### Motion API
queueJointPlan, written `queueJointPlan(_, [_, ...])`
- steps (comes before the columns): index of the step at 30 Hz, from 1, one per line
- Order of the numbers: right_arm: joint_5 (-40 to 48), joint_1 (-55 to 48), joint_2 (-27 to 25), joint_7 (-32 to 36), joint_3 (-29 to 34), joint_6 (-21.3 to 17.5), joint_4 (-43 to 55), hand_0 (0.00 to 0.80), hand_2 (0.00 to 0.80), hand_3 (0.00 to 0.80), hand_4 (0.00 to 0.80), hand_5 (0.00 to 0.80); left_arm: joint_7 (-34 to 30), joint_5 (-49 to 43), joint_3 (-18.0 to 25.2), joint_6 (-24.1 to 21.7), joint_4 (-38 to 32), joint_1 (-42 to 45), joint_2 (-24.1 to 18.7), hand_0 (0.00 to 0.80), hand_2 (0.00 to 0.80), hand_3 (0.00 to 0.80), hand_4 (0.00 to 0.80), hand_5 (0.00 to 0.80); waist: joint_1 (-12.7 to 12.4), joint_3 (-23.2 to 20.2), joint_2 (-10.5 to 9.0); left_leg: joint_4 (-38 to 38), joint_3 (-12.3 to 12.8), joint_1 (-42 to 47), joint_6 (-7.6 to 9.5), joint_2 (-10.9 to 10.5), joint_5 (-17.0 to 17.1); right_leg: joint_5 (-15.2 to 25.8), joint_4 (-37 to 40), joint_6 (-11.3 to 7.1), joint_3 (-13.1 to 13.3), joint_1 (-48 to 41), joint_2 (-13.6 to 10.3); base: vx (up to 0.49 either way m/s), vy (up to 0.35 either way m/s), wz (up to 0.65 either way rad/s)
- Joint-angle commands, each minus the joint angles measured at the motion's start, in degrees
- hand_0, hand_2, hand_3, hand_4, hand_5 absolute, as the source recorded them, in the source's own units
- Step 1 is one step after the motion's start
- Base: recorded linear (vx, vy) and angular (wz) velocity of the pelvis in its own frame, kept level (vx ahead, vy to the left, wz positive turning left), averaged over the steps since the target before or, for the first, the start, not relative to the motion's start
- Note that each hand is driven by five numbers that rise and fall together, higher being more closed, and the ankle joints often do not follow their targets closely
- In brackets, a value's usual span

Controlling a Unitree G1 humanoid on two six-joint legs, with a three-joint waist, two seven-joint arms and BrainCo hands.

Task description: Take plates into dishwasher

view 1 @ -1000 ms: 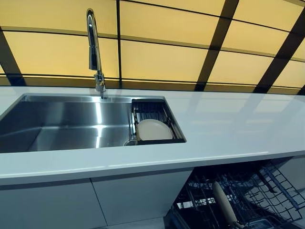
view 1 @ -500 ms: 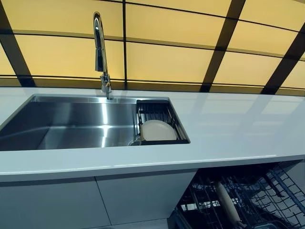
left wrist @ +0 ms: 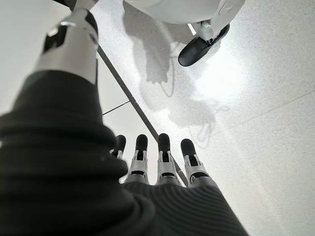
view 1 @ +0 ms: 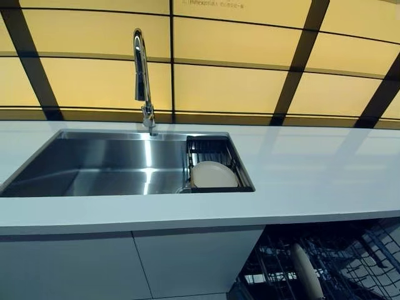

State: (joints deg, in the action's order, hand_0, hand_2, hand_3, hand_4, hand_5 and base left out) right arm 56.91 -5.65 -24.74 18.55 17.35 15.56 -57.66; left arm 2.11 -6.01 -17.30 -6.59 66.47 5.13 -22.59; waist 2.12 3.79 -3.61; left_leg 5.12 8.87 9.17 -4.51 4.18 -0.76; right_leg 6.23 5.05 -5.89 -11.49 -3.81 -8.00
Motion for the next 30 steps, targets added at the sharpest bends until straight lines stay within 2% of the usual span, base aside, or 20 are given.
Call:
queueJointPlan(1, [-0.5,5.2,-3.7,1.7,2.2,-2.1,-2.9,0.8,0.8,0.8,0.8,0.8,-0.1,-1.4,-1.2,-0.7,0.2,-3.7,0.2,0.0,0.0,0.0,0.0,0.0,-1.2,1.7,1.11,-0.4,-0.9,-2.1,1.96,-1.8,0.6,-3.0,-2.8,-1.52,0.0,-1.3,2.4,0.009,-0.057,0.03])
queueJointPlan(15, [-2.5,7.1,-4.6,1.8,1.7,-2.6,-7.0,0.8,0.8,0.8,0.8,0.8,0.6,-0.8,-1.5,-1.7,-0.3,-2.4,1.5,0.0,0.0,0.0,0.0,0.0,-3.0,2.2,1.74,-0.9,-1.3,-3.4,0.28,-0.1,2.3,-2.9,-0.5,0.11,-2.3,-2.1,4.2,0.003,-0.054,0.05])
queueJointPlan(30, [-3.3,7.8,-4.8,1.9,1.3,-3.6,-10.6,0.8,0.8,0.8,0.8,0.8,0.6,-1.0,-1.5,-2.3,-0.8,-1.8,1.7,0.0,0.0,0.0,0.0,0.0,-3.5,2.2,2.4,-1.0,-1.8,-4.3,-0.48,0.8,3.5,-3.3,-0.7,0.82,-2.2,-1.8,4.9,0.009,-0.018,0.02])
